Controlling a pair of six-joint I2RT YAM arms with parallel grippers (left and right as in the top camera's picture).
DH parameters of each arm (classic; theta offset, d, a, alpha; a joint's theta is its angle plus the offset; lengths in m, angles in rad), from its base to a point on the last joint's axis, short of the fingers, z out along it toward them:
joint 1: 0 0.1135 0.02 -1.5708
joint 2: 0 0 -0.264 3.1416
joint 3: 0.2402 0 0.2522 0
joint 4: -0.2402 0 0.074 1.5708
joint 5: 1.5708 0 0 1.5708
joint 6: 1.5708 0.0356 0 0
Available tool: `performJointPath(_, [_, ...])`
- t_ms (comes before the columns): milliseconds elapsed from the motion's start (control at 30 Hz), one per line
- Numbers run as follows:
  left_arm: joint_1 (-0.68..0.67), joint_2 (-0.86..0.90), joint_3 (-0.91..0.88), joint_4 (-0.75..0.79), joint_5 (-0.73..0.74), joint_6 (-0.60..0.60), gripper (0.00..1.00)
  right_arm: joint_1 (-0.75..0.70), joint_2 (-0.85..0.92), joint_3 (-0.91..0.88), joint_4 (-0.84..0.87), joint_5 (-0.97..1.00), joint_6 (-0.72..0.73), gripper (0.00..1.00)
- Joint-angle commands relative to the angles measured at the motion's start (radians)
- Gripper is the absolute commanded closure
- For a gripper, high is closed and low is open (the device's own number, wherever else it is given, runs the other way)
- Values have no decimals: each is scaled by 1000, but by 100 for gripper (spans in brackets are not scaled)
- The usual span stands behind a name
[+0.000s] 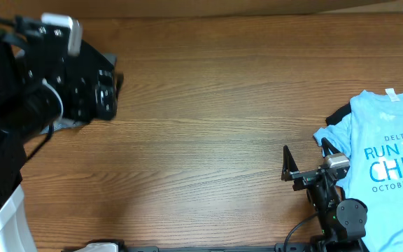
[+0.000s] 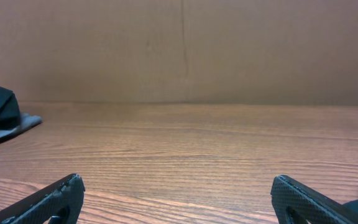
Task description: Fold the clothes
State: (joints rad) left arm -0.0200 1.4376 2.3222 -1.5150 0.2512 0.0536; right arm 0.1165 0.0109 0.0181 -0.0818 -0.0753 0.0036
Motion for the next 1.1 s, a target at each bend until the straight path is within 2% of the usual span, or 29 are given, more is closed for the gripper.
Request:
performJointPath(0, [-7, -37, -62, 118, 2, -9, 0, -6, -8, -10, 5, -5, -1, 0])
performJointPath(133, [-7, -109, -233, 331, 11, -10, 0, -6, -8, -10, 5, -5, -1, 0])
performJointPath(333, [-7, -269, -608, 696, 0, -5, 0, -6, -8, -10, 5, -5, -1, 0])
performJointPath(533, [-7, -448, -959, 955, -59, 19, 0, -6, -8, -10, 5, -5, -1, 0])
performJointPath(767, [-6, -694, -1319, 1178, -179, 21, 0, -6, -8, -10, 5, -5, -1, 0])
performJointPath(1067, [15, -1019, -1724, 1377, -210, 21, 0, -6, -8, -10, 5, -5, -1, 0])
